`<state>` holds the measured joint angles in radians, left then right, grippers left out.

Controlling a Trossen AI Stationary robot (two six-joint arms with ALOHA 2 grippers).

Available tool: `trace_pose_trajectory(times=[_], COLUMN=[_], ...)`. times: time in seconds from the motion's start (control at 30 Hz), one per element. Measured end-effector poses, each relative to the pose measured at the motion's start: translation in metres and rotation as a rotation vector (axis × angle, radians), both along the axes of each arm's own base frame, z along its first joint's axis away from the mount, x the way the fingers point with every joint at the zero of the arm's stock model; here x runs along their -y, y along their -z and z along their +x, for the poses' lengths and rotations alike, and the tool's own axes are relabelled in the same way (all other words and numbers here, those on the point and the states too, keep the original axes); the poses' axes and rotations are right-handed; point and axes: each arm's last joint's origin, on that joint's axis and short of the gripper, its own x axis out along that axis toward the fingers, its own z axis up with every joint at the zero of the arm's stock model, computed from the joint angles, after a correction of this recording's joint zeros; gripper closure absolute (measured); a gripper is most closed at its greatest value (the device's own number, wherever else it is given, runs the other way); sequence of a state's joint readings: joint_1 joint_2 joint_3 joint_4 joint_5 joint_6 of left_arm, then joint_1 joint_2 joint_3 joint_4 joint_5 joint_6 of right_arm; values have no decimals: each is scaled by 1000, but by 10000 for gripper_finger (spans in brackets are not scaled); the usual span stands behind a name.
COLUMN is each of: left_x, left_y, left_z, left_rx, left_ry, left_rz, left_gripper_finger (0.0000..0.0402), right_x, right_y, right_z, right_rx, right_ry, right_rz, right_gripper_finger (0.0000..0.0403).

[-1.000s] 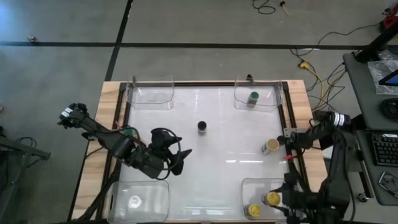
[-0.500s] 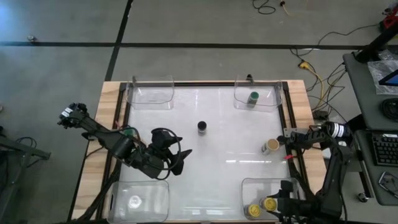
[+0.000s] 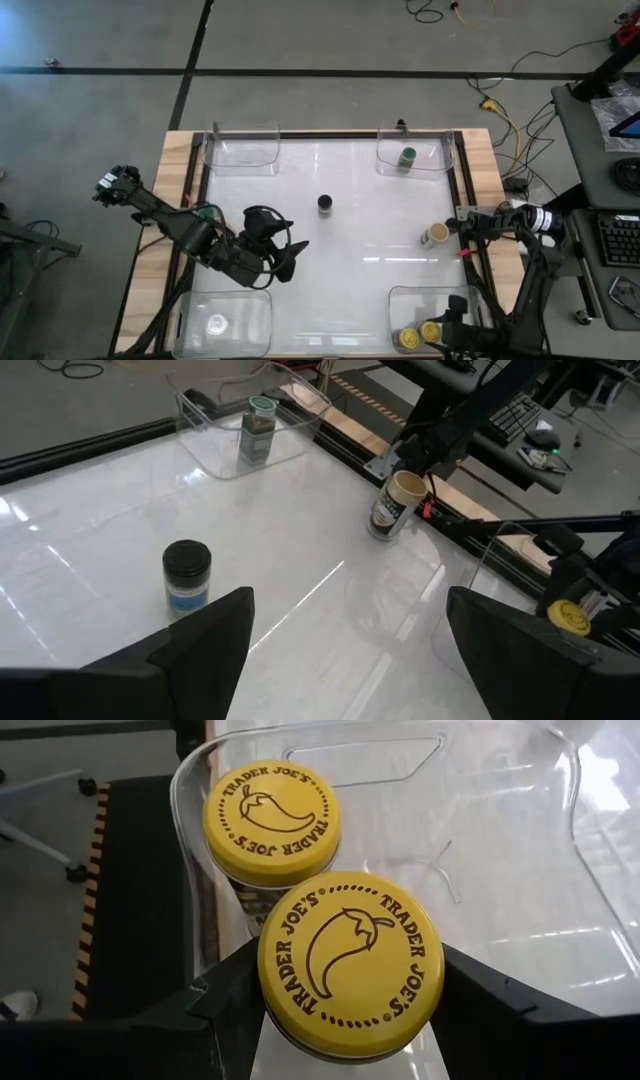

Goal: Sort spices by type
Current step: Put the yellow seasoning bottle into the bottom right transparent bin

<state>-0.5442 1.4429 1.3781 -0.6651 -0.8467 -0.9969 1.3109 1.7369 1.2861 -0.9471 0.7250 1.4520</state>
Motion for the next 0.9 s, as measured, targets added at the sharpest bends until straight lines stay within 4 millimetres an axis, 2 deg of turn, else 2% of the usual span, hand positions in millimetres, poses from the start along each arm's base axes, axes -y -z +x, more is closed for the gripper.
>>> trace_pose_trajectory(times=[0.9], left_x=[1], left_y=[-1], left_z=[1], left_rx=[11], left_ry=[18], left_rz=[-32], left_gripper_finger=[86], right_x=[-3], right_y=[11], right_z=[1], right_rx=[25], right_ry=[10], right_rz=[80], right_gripper_finger=[179])
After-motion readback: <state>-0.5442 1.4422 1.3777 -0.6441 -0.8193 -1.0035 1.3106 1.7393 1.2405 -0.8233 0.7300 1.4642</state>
